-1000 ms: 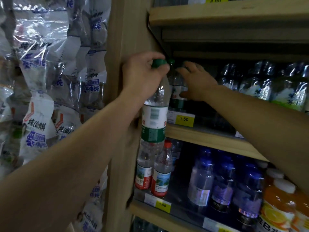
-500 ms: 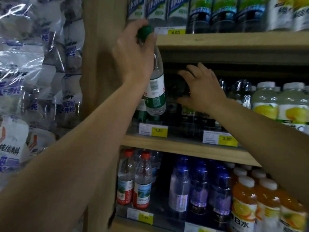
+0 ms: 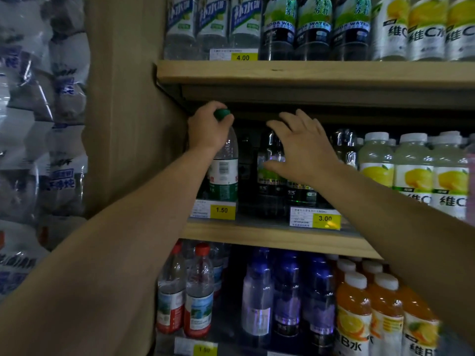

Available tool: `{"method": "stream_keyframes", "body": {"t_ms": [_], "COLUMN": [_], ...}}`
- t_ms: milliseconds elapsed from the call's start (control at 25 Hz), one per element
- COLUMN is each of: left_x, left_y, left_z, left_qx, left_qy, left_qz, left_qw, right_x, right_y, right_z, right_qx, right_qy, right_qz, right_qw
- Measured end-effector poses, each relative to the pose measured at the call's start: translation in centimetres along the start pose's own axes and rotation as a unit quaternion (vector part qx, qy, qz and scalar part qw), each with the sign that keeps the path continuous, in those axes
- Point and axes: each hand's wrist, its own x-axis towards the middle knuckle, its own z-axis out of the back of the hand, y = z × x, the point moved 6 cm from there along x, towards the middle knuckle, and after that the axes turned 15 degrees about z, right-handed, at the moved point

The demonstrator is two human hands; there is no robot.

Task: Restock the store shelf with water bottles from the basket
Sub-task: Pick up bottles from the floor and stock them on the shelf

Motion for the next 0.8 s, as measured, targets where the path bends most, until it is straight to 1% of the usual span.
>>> {"method": "stream_keyframes", "body": {"t_ms": [80, 200, 320, 440, 480, 560, 640, 800], "left_x": [0.7, 0.6, 0.2, -0.8, -1.4, -2.9, -3.8, -3.3], "left_y": [1.0, 1.9, 1.8, 2.4, 2.9, 4.0, 5.0, 5.9], "left_z": [-1.4, -3.3, -3.7, -2.2, -1.7, -1.3, -1.4, -3.0], "left_qx": [0.027, 0.007, -0.003, 0.016, 0.043, 0.140, 0.209, 0.201], "left_qy": [0.058, 0.129, 0.137, 0.152, 0.171, 0.209, 0.223, 0.224], "left_qz": [0.039, 0.067, 0.041, 0.018, 0.006, -0.021, -0.039, -0.037], "left_qw": [0.997, 0.989, 0.990, 0.988, 0.984, 0.967, 0.951, 0.953], "right_x": [0.3, 0.7, 0.7, 0.9, 1.1, 1.5, 1.8, 2.1], "right_y": [0.2, 0.3, 0.4, 0.5, 0.5, 0.6, 0.7, 0.6], "right_z": [-0.8, -1.7, -1.9, -1.8, -1.7, -1.6, -1.7, -1.6], "right_qx": [0.005, 0.006, -0.008, -0.014, -0.015, -0.011, -0.004, 0.000], "right_qy": [0.006, 0.012, 0.001, -0.007, -0.010, -0.017, -0.026, -0.040], "right_qz": [-0.004, -0.011, -0.007, -0.003, -0.003, 0.000, 0.004, 0.006], "right_qw": [1.000, 1.000, 1.000, 1.000, 1.000, 1.000, 1.000, 0.999]}}
